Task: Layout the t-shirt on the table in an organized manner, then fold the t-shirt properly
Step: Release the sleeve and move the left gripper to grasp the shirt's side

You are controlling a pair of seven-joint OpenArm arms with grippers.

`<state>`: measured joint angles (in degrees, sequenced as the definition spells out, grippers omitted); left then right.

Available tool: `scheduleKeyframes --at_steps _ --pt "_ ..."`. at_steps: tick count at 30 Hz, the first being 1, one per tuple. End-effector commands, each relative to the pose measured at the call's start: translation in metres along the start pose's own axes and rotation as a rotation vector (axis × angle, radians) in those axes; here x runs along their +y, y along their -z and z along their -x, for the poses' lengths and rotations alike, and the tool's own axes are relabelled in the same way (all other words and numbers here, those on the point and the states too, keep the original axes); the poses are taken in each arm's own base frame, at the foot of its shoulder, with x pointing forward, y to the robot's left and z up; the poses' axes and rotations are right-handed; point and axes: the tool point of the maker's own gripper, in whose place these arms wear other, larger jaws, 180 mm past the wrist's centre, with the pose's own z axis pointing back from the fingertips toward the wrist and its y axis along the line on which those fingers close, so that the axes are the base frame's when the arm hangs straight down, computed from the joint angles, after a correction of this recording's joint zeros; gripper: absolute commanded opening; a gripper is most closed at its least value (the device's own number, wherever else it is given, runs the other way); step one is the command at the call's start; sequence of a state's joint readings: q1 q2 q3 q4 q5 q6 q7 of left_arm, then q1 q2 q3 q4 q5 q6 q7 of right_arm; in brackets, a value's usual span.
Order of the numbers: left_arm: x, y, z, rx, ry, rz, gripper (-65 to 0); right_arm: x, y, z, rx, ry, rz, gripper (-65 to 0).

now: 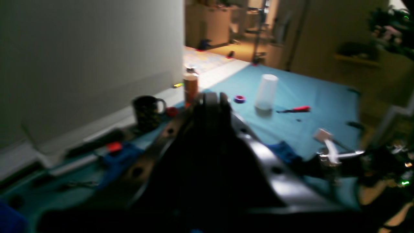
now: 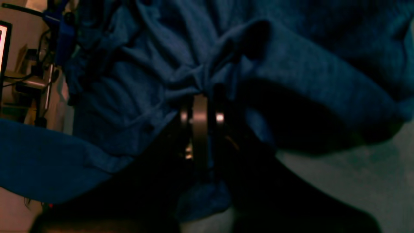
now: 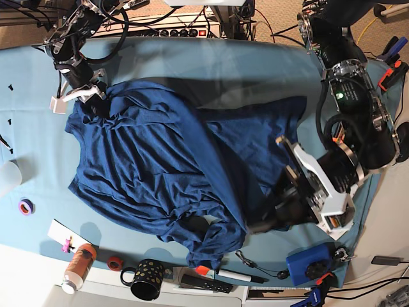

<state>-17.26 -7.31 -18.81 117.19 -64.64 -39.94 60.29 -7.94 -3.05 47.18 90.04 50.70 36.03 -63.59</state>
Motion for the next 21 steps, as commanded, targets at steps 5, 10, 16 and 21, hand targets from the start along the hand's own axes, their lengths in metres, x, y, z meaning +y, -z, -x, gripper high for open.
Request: scheduleKeyframes --at_steps 5,10,16,21 --pt "0.004 0.008 -0.043 -0.104 0.101 0.011 -65.0 0.006 -0.002 -0.018 -0.069 -0.019 -0.023 -65.0" --pt "0.004 0.010 -0.056 -0.127 0.131 0.017 -65.0 0.006 -0.003 -0.037 -0.138 -0.018 -0.024 -65.0" --pt "0.005 0.011 -0.060 -0.130 0.144 0.018 -65.0 0.027 -0.013 -0.081 -0.293 -0.005 -0.154 -65.0" --pt "0.016 0.012 -0.043 -0.079 0.102 -0.020 -65.0 0.031 -0.010 -0.094 -0.314 -0.017 -0.163 -65.0"
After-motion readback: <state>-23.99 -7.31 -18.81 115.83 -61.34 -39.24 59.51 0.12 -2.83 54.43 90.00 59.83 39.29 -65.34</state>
